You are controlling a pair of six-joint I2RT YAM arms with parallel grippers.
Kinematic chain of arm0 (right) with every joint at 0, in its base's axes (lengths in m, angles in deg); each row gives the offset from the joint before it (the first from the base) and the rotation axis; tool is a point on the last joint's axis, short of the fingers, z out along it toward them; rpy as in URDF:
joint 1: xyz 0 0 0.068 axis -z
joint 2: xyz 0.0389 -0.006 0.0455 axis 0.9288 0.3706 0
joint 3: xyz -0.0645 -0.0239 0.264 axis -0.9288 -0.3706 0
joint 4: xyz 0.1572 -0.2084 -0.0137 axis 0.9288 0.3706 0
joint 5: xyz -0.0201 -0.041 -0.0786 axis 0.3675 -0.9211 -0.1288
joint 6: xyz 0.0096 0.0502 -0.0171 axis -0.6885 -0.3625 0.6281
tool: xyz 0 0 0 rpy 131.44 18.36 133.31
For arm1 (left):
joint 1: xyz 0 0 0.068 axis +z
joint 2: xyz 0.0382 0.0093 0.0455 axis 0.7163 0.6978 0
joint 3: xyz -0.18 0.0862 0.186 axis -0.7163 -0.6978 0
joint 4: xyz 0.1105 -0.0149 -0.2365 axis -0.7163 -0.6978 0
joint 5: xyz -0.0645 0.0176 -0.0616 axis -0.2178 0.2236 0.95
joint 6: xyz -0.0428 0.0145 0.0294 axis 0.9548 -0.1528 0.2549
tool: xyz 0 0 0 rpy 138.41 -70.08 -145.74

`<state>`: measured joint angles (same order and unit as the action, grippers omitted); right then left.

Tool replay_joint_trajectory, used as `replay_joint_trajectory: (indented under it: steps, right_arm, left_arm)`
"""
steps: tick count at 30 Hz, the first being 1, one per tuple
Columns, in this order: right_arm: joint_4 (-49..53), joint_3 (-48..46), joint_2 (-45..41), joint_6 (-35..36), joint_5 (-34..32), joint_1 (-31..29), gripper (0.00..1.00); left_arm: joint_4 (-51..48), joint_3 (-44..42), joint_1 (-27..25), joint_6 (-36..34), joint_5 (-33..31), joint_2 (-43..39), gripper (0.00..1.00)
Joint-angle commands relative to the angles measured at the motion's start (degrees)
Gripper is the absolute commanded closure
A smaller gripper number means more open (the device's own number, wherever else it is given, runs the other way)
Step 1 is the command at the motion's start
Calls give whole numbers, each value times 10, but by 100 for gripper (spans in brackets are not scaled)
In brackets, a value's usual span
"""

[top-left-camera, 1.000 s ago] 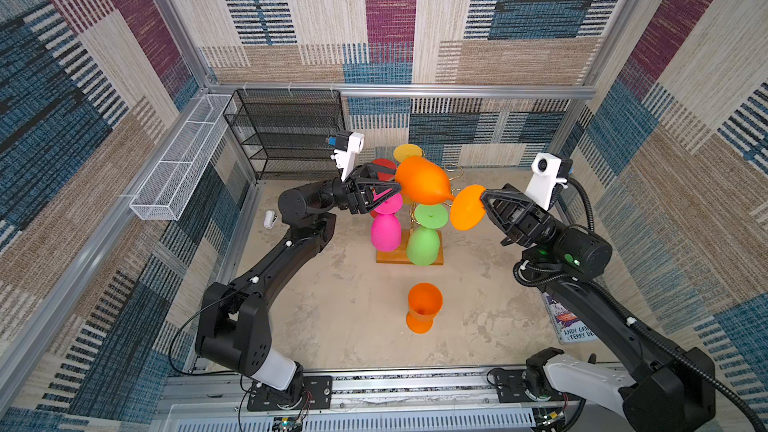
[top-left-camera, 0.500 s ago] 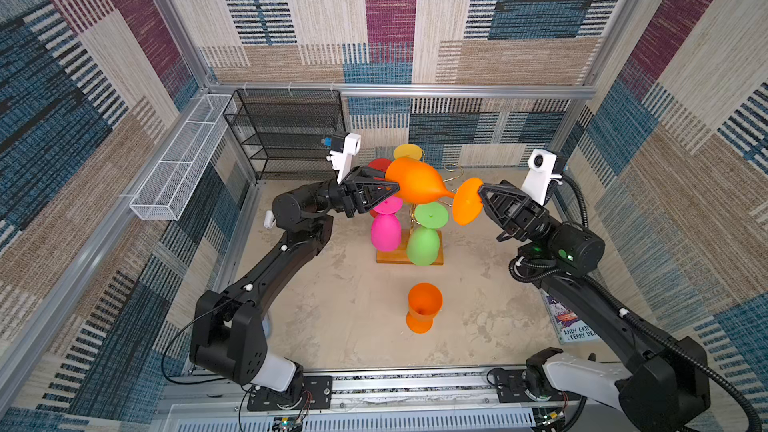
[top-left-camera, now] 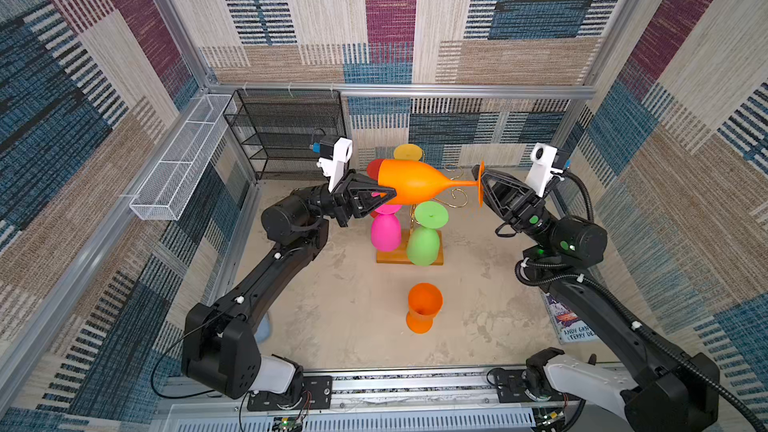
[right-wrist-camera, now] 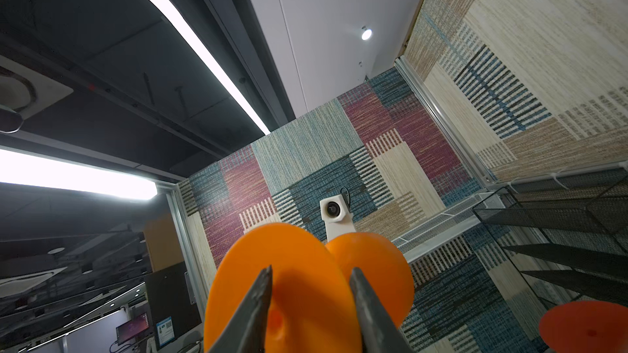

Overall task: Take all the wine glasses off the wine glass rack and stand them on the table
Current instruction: 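Close the left gripper on the bowl while the right gripper opens and draws back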

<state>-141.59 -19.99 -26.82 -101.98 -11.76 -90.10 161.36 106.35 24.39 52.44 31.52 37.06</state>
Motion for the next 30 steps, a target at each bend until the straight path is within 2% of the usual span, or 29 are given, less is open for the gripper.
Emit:
replay_joint_trajectory:
  steps: [1,5,10,16,22,26,30]
  right_arm:
    - [85,5,-13,67,33,-3,44]
    - [210,30,-31,144,-7,1,31]
    - [391,64,-58,231,-100,19,26]
    - [532,74,-117,289,-238,47,19]
    - [604,73,-168,322,-312,70,16]
    - [649,70,-203,341,-389,72,15]
    - [662,55,-240,351,-442,71,15]
  left_arm:
    - [-21,-2,1,-9,-10,-9,99]
    - [-23,-5,1,-18,-3,-26,100]
    - [-24,1,0,-18,16,-39,100]
    - [-28,7,-3,-20,39,-38,100]
    - [-28,14,-9,-19,48,-25,100]
    - [-33,25,-16,-25,71,-17,100]
    - [-93,26,-17,-75,72,-10,100]
